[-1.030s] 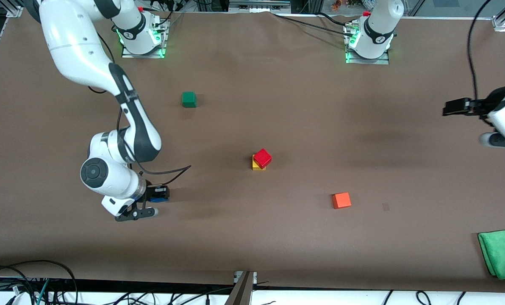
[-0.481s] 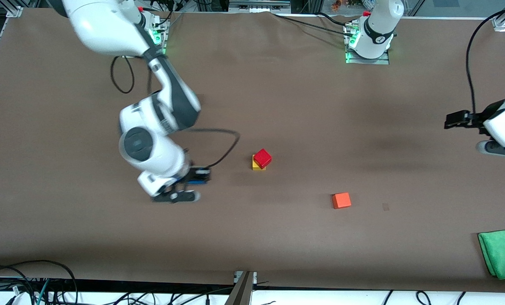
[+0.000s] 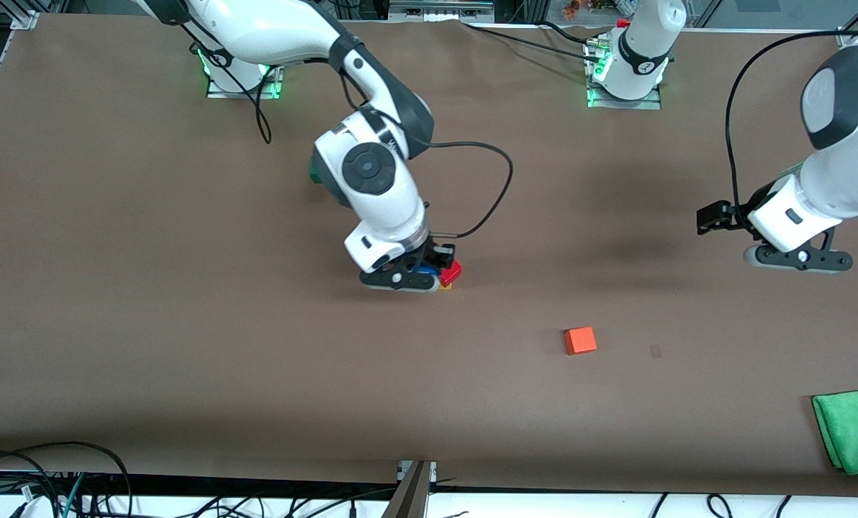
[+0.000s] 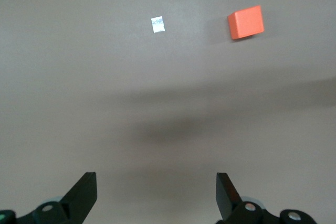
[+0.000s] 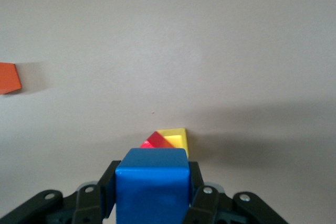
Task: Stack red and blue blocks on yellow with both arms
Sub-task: 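Carry the blue cube with the right gripper above the red cube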
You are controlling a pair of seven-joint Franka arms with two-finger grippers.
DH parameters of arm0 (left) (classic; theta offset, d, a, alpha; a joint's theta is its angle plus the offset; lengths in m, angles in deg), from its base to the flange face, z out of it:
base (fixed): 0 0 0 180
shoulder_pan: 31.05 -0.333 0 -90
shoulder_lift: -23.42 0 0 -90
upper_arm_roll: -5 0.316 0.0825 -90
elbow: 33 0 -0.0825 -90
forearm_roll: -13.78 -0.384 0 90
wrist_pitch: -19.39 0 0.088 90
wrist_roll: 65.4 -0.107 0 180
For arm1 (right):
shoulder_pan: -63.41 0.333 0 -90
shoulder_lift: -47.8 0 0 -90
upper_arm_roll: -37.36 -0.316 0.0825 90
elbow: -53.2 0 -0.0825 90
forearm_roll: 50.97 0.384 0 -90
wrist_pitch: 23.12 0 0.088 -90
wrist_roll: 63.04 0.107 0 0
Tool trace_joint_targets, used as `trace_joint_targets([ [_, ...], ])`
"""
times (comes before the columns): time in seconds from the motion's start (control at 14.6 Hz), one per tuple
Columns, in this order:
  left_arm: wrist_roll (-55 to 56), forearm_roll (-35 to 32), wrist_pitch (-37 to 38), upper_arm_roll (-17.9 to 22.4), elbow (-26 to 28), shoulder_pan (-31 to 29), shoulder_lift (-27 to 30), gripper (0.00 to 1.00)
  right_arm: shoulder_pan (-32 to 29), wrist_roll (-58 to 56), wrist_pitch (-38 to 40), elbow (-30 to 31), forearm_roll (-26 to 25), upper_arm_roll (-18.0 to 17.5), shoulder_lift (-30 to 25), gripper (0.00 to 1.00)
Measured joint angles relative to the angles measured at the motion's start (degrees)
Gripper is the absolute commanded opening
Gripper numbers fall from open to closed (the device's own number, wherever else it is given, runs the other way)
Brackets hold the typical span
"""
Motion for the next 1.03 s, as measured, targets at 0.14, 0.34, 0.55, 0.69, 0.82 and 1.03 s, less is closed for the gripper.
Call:
trace_joint_targets([
  [0.14, 0.01, 0.23, 1.52, 0.12, 0.01, -0.06, 2.77, 1.00, 0.89, 1.38, -0.76, 0.00, -1.49, 0.02, 1.02, 0.15],
  [0.34, 0.12, 0.25, 2.89, 0.09, 0.04, -0.05, 6.85, 1.00, 1.67, 2.69, -2.24, -0.01, -2.39, 0.04, 2.38, 0.16],
  [0.55, 0.31, 0.26, 3.16, -0.01, -0.12, -0.05, 9.95, 1.00, 2.67, 4.22, -3.95, -0.02, -3.33, 0.04, 3.50, 0.18],
  [0.69, 0.80, 0.26, 3.16, -0.05, -1.28, -0.04, 10.81, 1.00, 2.88, 4.42, -4.20, -0.02, -3.46, 0.07, 3.78, 0.18],
  [0.82, 1.38, 0.26, 4.11, -0.11, -2.88, -0.04, 10.87, 1.00, 3.02, 4.44, -4.20, -0.03, -3.64, 0.08, 3.78, 0.20],
  [1.03, 1.54, 0.26, 5.42, -0.14, -4.17, -0.04, 10.87, 1.00, 3.10, 4.48, -4.18, -0.03, -3.78, 0.08, 3.78, 0.22],
])
